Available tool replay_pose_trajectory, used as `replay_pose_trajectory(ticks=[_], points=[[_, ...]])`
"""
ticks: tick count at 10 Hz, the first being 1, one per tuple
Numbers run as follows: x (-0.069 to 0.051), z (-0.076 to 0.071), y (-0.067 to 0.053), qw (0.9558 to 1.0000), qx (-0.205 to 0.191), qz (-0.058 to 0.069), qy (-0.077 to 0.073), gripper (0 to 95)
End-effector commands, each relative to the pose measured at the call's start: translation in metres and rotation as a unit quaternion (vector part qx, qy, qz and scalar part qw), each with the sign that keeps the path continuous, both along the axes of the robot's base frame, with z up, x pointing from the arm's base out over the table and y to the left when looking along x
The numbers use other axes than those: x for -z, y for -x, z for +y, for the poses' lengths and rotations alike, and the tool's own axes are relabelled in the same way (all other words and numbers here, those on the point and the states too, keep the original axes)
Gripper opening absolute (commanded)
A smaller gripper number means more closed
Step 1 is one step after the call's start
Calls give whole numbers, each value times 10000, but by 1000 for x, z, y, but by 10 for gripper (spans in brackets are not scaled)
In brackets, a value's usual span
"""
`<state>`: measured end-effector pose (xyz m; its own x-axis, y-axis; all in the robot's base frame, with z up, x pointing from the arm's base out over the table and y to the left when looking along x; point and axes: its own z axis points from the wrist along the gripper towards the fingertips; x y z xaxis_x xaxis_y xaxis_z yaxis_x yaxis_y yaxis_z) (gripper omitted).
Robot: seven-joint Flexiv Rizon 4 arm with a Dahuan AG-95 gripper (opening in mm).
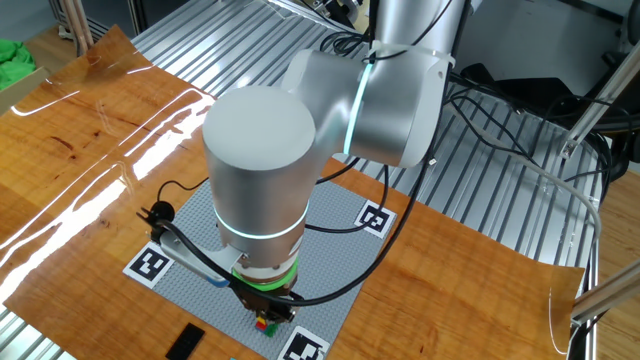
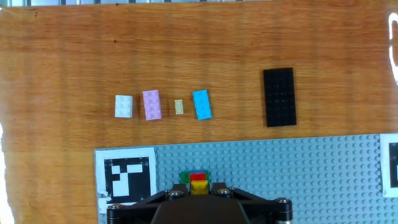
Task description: Stack small Lego blocks one on top of the other
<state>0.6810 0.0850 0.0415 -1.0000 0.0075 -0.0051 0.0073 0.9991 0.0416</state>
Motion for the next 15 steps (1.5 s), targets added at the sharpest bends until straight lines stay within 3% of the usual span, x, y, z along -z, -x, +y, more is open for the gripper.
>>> replay_pose_trajectory(ticks=[1,15], points=[[0,0,1,10000,5,4,-11,0],[1,2,2,10000,63,-9,-1,0]])
